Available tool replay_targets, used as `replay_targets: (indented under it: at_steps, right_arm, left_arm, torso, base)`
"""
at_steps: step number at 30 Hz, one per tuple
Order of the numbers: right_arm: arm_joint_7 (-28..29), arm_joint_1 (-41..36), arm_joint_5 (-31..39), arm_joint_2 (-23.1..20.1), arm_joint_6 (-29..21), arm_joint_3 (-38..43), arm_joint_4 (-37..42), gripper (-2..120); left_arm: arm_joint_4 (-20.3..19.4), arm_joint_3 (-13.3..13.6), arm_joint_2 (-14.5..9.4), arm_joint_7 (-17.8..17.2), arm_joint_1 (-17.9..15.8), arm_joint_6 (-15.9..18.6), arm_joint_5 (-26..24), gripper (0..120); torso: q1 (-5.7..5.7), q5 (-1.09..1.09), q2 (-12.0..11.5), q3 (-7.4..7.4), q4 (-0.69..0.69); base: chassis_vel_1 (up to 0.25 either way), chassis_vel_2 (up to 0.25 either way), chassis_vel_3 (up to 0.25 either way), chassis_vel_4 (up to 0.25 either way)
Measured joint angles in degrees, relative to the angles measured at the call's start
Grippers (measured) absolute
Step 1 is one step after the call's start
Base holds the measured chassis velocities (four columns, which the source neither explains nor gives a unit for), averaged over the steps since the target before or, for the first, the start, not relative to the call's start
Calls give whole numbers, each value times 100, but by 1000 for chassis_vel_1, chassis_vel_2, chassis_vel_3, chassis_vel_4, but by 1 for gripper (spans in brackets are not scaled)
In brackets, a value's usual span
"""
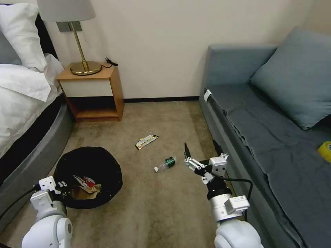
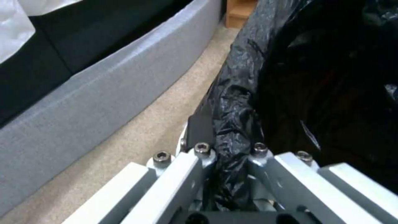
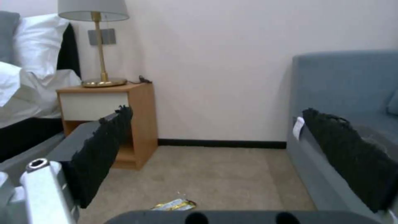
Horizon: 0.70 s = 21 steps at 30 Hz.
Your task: Pick up the trash bin, then pick up the garbage on the floor and place it into the trash bin.
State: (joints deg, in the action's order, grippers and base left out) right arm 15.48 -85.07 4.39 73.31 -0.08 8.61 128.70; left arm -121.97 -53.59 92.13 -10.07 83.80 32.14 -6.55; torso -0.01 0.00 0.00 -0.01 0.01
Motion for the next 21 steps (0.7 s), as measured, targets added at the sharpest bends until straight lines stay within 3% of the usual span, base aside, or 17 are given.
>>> replay_targets:
  at_steps: [21]
  right_arm:
    - [-26,216,113,-111,-118,-27,-173,100]
  left_arm:
    - [26,-37,0,2,17,-31,-41,2]
  torso:
    - [0,0,0,1,-1]
  base:
    - [-103,93,106,-103]
